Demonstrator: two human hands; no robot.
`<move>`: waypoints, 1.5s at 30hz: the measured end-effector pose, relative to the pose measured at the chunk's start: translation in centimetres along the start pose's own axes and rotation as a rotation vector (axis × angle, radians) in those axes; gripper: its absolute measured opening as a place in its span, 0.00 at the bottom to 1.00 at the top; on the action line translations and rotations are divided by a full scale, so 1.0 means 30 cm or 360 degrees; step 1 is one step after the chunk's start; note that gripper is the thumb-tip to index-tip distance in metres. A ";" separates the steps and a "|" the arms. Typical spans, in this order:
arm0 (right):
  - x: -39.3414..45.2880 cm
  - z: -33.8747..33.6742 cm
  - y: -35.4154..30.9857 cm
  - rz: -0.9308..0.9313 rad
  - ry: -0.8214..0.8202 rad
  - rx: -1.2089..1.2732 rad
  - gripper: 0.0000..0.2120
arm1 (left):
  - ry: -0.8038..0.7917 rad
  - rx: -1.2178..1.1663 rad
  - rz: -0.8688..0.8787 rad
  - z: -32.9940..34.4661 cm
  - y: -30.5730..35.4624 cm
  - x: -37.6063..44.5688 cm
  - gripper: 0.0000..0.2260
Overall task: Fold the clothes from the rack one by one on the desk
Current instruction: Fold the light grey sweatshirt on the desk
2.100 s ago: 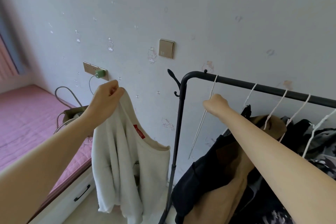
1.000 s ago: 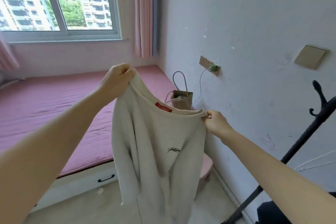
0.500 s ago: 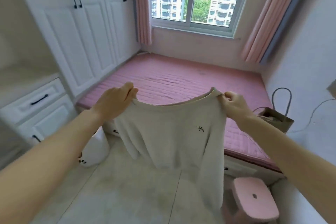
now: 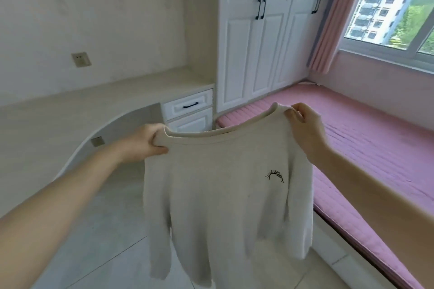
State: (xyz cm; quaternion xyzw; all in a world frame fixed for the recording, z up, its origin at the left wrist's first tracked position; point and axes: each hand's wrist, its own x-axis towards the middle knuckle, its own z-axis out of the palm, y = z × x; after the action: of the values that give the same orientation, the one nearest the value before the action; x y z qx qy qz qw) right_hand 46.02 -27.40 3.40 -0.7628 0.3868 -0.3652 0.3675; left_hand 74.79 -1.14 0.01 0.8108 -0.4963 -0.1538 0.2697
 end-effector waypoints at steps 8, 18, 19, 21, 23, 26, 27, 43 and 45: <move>0.135 0.608 -0.335 -0.0281 -0.0323 0.0209 0.07 | 0.0979 -0.0278 -0.0329 -0.283 -0.441 -0.213 0.14; 0.262 1.278 -0.620 -0.0335 -0.0635 0.0297 0.07 | 0.1142 0.0292 -0.0735 -0.622 -0.859 -0.338 0.18; 0.271 1.320 -0.638 -0.0337 -0.0656 0.0280 0.07 | 0.1121 0.0287 -0.0753 -0.643 -0.888 -0.347 0.19; 0.301 1.445 -0.687 -0.0343 -0.0734 0.0283 0.07 | 0.1157 0.0294 -0.0807 -0.696 -0.966 -0.362 0.23; 0.328 1.544 -0.727 -0.0385 -0.0786 0.0240 0.07 | 0.1234 0.0397 -0.0911 -0.736 -1.035 -0.369 0.28; 0.384 1.682 -0.769 -0.0533 -0.0842 0.0146 0.08 | 0.1365 0.0593 -0.1014 -0.786 -1.110 -0.357 0.27; 0.412 1.738 -0.788 -0.0596 -0.0860 0.0128 0.09 | 0.1414 0.0630 -0.1022 -0.806 -1.142 -0.345 0.27; 0.917 2.678 -1.163 -0.1142 -0.1023 0.0206 0.10 | 0.1633 0.1280 -0.1450 -1.246 -1.666 0.013 0.22; 0.935 2.779 -1.202 -0.1207 -0.1064 0.0199 0.10 | 0.1622 0.1308 -0.1517 -1.291 -1.740 0.040 0.21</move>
State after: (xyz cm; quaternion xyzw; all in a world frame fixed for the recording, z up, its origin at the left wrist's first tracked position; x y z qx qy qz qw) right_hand 139.94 -12.77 2.85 -0.9013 -0.0786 -0.2314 0.3577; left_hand 133.05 27.73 0.49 0.9398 0.0697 0.3310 0.0487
